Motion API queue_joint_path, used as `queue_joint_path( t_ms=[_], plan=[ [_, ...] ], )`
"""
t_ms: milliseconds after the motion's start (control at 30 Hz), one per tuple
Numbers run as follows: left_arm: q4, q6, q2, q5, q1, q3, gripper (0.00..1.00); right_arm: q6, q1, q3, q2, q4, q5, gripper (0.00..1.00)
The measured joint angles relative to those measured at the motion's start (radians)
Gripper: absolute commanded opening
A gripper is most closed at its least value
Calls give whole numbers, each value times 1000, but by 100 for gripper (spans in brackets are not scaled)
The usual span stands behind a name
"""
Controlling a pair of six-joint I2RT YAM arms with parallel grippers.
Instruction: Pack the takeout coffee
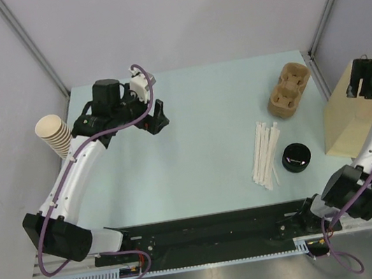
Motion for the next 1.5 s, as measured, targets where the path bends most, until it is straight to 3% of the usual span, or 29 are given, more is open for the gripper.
queue_joint_path(
  t_ms=[233, 433, 467, 533, 833, 1000, 1300, 1500],
  plan=[
    [3, 0, 0, -1, 0, -1, 100, -10, 71, -91, 61, -18, 69, 65],
    [4, 1, 0, -10, 0, -1, 100, -15, 105, -110, 64, 19, 130, 27],
    [4, 1, 0, -11, 0, -1, 99, -13, 105, -111, 65, 24, 138, 15],
    [4, 1, 0, -18, -1, -1, 100, -16, 105, -112, 65, 31, 149, 0],
    [11, 0, 0, -26, -1, -1, 99, -19, 106, -103, -30, 38, 160, 0],
    [12, 1, 1, -26, -1, -1, 100, -14, 138, 16, -113, 41, 131, 0],
    [20, -26, 21, -22, 9, -1, 99, 11, 404, 223, -114, 77, 19, 0],
    [26, -134, 55, 108, 122, 4, 99, 34, 608, 290, 21, 99, -15, 0]
  ],
)
